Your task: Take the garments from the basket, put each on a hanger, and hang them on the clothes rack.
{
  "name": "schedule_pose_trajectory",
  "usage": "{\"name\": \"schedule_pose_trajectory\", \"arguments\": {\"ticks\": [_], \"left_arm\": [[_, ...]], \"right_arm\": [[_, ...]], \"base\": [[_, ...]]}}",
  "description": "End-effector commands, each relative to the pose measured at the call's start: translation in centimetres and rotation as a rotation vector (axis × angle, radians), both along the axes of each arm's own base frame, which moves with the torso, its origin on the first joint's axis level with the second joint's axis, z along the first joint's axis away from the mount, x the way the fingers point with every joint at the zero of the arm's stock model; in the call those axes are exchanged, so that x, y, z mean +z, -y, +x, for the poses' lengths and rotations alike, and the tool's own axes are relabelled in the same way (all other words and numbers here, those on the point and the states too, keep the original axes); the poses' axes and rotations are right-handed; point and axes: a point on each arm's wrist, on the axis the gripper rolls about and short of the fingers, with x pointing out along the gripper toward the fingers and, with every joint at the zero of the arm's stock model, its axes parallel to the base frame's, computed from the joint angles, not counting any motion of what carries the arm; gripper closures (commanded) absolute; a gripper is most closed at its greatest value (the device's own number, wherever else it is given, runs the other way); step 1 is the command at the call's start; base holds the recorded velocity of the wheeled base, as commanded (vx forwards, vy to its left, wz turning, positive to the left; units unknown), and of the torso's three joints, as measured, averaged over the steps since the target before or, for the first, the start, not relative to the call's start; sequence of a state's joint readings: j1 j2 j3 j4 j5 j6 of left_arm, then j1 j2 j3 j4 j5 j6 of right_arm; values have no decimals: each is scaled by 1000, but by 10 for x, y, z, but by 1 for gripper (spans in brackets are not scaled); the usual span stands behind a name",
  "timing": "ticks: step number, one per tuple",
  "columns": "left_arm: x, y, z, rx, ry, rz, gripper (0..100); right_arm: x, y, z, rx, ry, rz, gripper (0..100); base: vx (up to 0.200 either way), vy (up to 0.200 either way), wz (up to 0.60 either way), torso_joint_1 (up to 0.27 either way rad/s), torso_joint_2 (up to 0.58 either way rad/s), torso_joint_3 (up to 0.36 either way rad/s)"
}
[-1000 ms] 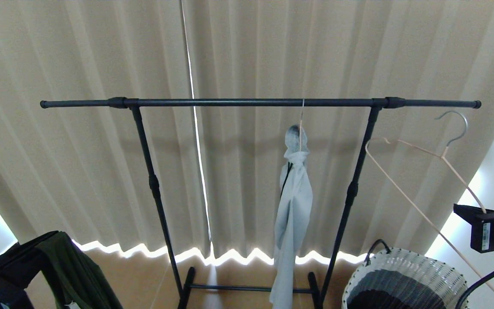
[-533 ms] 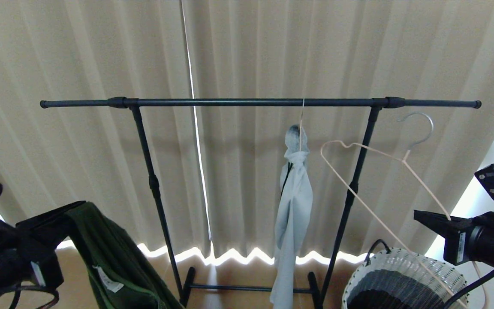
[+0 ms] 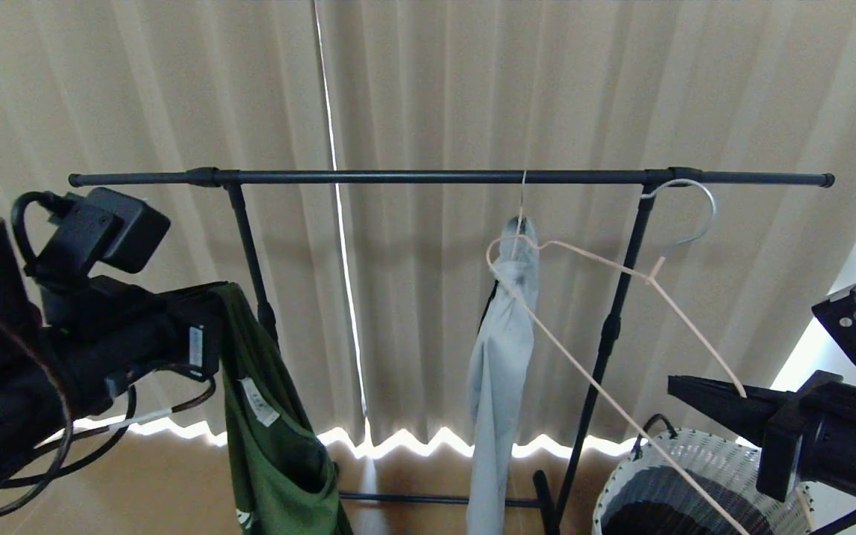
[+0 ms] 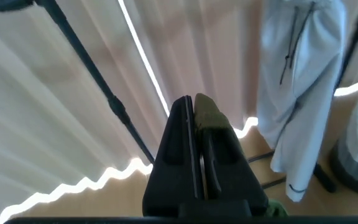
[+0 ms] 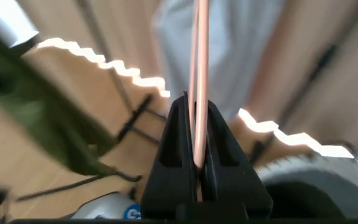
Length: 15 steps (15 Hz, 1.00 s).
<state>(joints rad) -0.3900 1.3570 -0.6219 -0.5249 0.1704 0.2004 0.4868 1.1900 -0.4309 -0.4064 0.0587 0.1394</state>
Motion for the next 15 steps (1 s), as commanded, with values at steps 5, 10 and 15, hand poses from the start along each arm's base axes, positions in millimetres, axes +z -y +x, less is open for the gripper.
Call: {"name": "schedule_pose_trajectory", "arguments": {"ticks": [5,10,15], "left_arm": [[-6,27,62,132,-44,-58,100],[-4,33,67,124,-41,-82,100],[-5,36,68,115,-42,-82,100]], "right_arm": [[3,-33,-17,273,-10,23,100],[-5,-69,-19,422,-23,49,100],[-10,-79,-12,432,-32,43,100]], "base": [[0,0,0,0,0,0],[0,0,0,0,0,0],[0,0,0,0,0,0]]}}
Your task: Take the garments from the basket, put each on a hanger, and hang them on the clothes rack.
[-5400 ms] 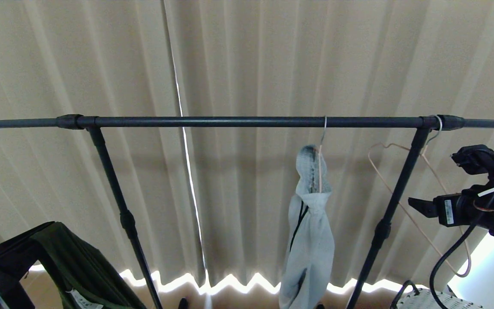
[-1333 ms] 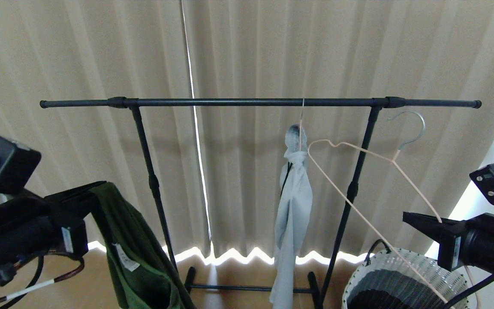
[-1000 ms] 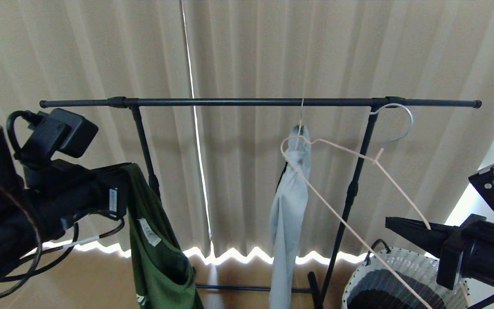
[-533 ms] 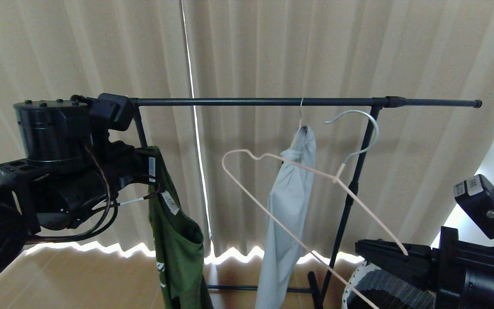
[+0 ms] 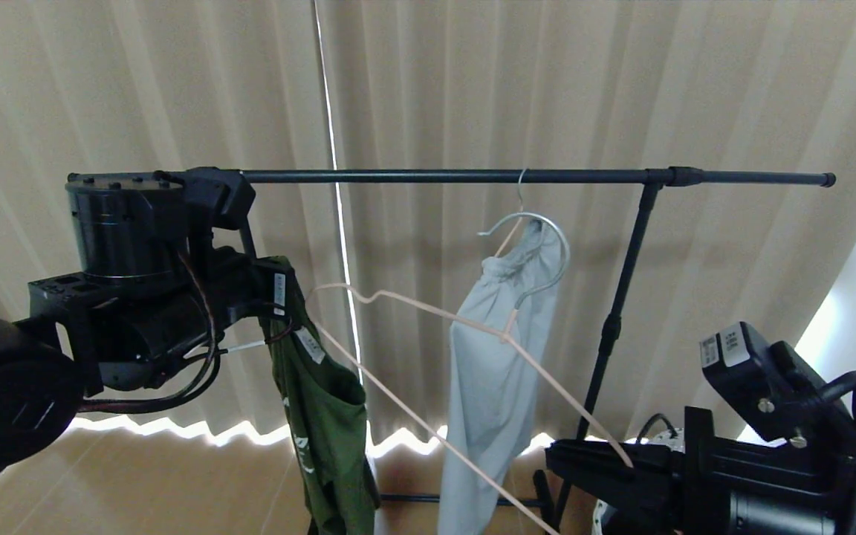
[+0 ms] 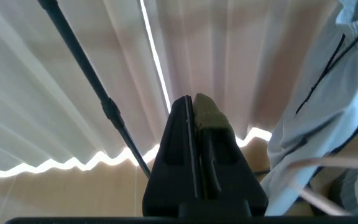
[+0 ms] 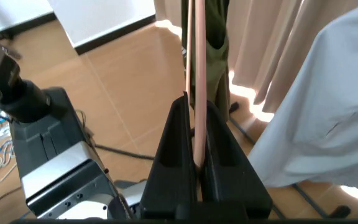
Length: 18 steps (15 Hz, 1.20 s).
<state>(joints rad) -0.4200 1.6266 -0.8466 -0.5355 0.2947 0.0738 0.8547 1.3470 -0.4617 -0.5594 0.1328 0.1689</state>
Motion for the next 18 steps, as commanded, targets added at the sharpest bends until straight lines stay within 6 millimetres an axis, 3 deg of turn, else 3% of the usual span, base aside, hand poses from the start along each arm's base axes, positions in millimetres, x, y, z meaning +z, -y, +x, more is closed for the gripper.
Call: {"name": "schedule_pose_trajectory", "arguments": {"ticks": [1,11,18], "left_arm": [[0,3,-1,-10,8,-3,100],[2,9,-5,-2,28,-1,100],[15,7,-31,23,76,-27,100]], "right_arm": [[-3,-7,4,7,-14,-16,100],[-3,-35,35,-31,-43,-17,100],[-25,-62,56,-121,-107,-18,100]], "base": [[0,0,0,0,0,0],[0,0,0,0,0,0],[0,0,0,0,0,0]]}}
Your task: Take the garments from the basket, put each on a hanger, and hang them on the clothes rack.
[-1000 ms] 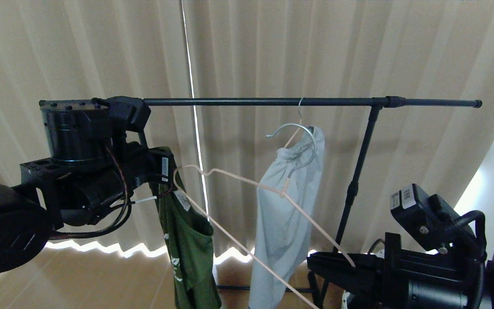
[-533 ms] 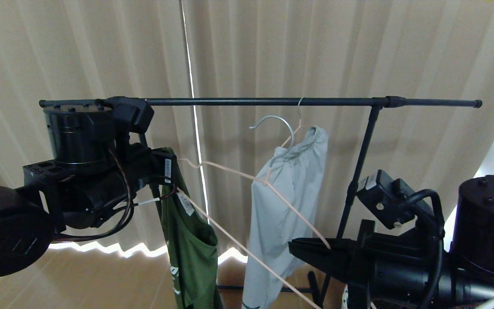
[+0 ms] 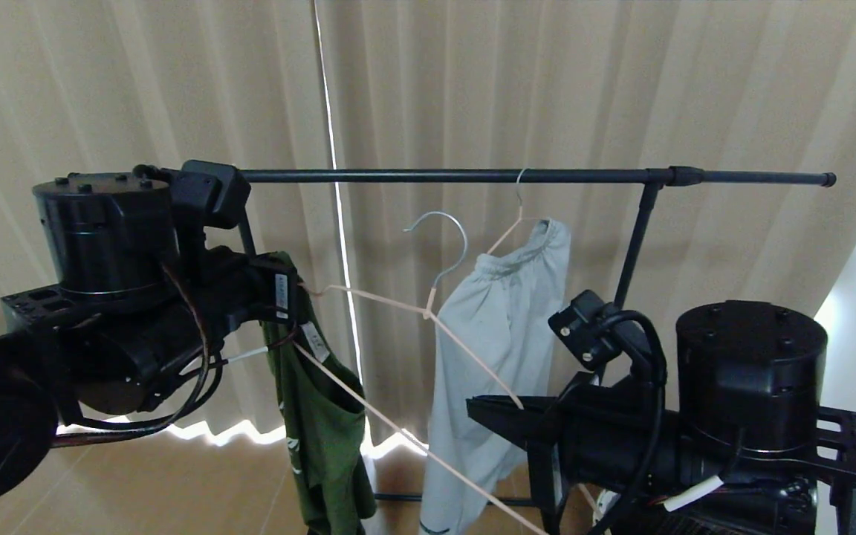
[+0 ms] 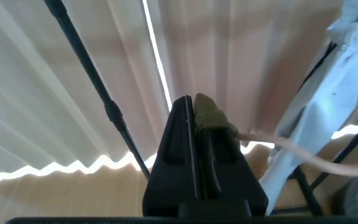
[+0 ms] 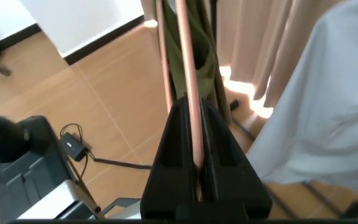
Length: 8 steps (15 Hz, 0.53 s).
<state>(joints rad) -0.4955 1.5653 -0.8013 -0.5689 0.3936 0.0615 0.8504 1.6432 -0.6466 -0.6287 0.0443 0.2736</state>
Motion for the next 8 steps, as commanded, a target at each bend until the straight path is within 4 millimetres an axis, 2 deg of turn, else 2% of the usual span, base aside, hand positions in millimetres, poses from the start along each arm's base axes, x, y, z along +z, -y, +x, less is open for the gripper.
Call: {"name": "schedule_pose_trajectory", "arguments": {"ticks": [1,5,6,8], "left_arm": [[9,-6,-10,22,30,-12,100],[9,-9,-16,34,33,-12,100],[8,-5,-21,9,29,-16,100],[13,15,-38,-99,40,-67,100]], "right_arm": [[-9,-7,5,-20,-22,-22,100],[-4,-8,6,-56,-2,-11,100],[-1,-11,10,-79,1,4,100],[4,-19,17,-93,-3,34,100]], "base": [[0,0,0,0,0,0],[0,0,0,0,0,0],[0,0,0,0,0,0],[0,0,0,0,0,0]]}}
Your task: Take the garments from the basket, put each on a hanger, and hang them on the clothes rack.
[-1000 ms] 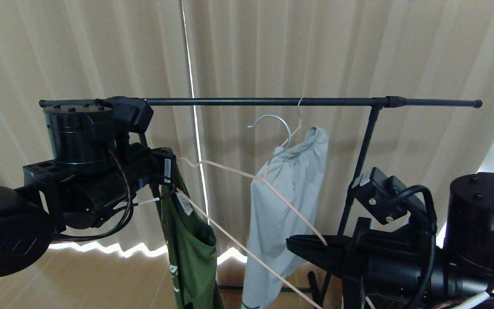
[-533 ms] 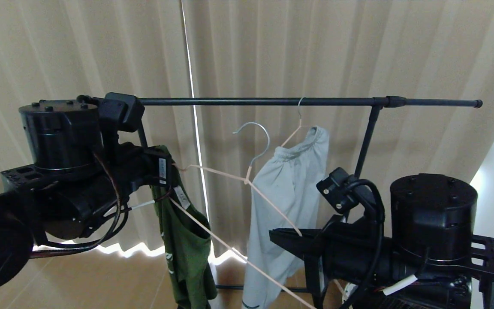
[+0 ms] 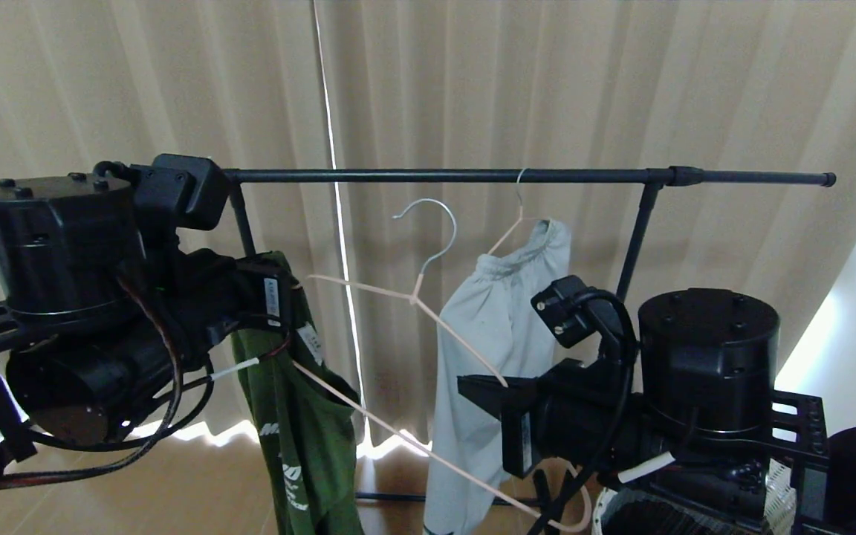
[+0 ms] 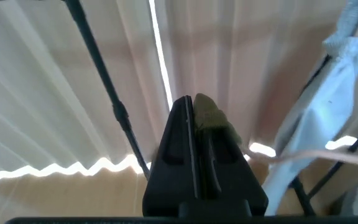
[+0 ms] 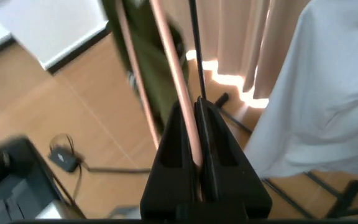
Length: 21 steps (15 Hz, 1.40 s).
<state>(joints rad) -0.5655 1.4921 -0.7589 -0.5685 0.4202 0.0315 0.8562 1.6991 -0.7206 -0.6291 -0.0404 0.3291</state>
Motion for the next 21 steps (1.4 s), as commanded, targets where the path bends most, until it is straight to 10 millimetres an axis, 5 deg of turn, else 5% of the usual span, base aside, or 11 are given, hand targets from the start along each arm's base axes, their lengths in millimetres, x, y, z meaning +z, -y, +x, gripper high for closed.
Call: {"name": "schedule_pose_trajectory", "arguments": {"ticks": [1,9,20,21], "left_arm": [[5,13,-15,-80,15,-26,100],[11,31,-25,-403,36,-81,100],[-7,23,-36,-446,-14,-51,100],[-9,23,-37,-446,-19,-47,0]], "right_arm": [[1,-6,6,-1,4,5,100],[2,-28,24,-1,18,21,100],[22,-13,31,-46,80,51,100],[24,-11,30,-46,85,56,100]], "base": [[0,0,0,0,0,0],[0,0,0,0,0,0],[0,0,0,0,0,0],[0,0,0,0,0,0]]}}
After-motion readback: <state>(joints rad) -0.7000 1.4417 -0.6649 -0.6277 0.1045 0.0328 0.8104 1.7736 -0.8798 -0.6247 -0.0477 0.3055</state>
